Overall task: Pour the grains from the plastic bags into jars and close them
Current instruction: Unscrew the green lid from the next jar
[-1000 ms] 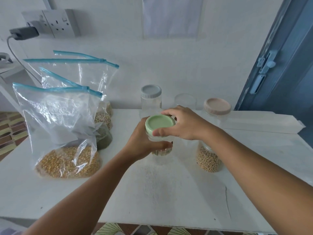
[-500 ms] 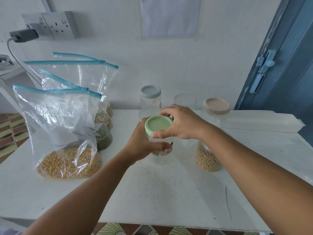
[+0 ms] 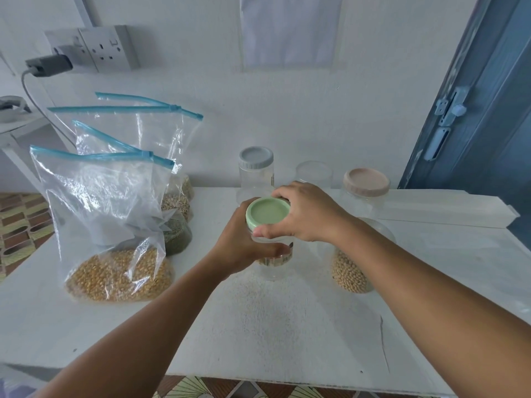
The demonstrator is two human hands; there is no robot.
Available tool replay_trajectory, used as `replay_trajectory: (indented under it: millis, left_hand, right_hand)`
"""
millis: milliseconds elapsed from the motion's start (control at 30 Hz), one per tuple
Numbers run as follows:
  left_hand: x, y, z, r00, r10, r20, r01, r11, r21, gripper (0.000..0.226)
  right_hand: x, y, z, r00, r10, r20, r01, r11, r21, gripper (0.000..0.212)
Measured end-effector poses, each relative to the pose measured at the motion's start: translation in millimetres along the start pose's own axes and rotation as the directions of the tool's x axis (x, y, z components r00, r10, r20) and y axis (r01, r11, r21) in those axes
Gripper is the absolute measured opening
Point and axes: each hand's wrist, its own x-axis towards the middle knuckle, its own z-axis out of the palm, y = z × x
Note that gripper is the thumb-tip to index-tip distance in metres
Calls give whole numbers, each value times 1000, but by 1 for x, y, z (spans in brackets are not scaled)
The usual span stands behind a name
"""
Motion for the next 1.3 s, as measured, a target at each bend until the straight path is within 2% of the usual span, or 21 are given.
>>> replay_trajectory:
  millis: [67,200,367,467,533,600,700,800,933,1167,1300]
  left_hand:
    - [0,1,0,1000,2,4,-2,1000,0,74]
    - [0,4,-1,1000,6,18,-6,1000,-4,83]
    - [0,3,-2,999,2,34,-2,1000,8,85]
    - [-1,2,0,1000,5,28,-6,1000,26,70]
    - [-1,0,-2,1000,-9,26,8,999,38,70]
    - [1,-5,-6,999,-33,37,31,999,42,76]
    - [7,-10,-15,991,-128,35,127,991,29,112]
    - [13,-17,-18,993,-110,47,104,988,111,102]
    - [15,-25,-14,992,-122,1,121,984,127,92]
    - [16,-26,-11,997,-82,6,81,990,112,93]
    - [16,-27,-12,997,-82,12,79,989,126,98]
  right_hand:
    - [1,2,0,1000,-12,-6,12,1000,4,98]
    - [4,3,0,999,-39,1,39,999,-1,88]
    - [6,3,-7,996,-49,72,46,998,37,83]
    - [4,7,-9,993,-44,109,33,995,95,89]
    - [2,7,-10,992,-28,123,14,993,114,99]
    - [-1,7,-8,995,-22,97,12,996,94,106]
    - [-4,5,-5,998,-21,54,15,994,110,106]
    - [-4,5,-2,999,-26,34,21,990,139,96]
    - [-2,8,-5,997,-36,75,24,988,150,92]
    - [10,12,-19,966,-63,252,36,993,112,100]
    - [7,3,-17,991,0,132,-2,1000,15,96]
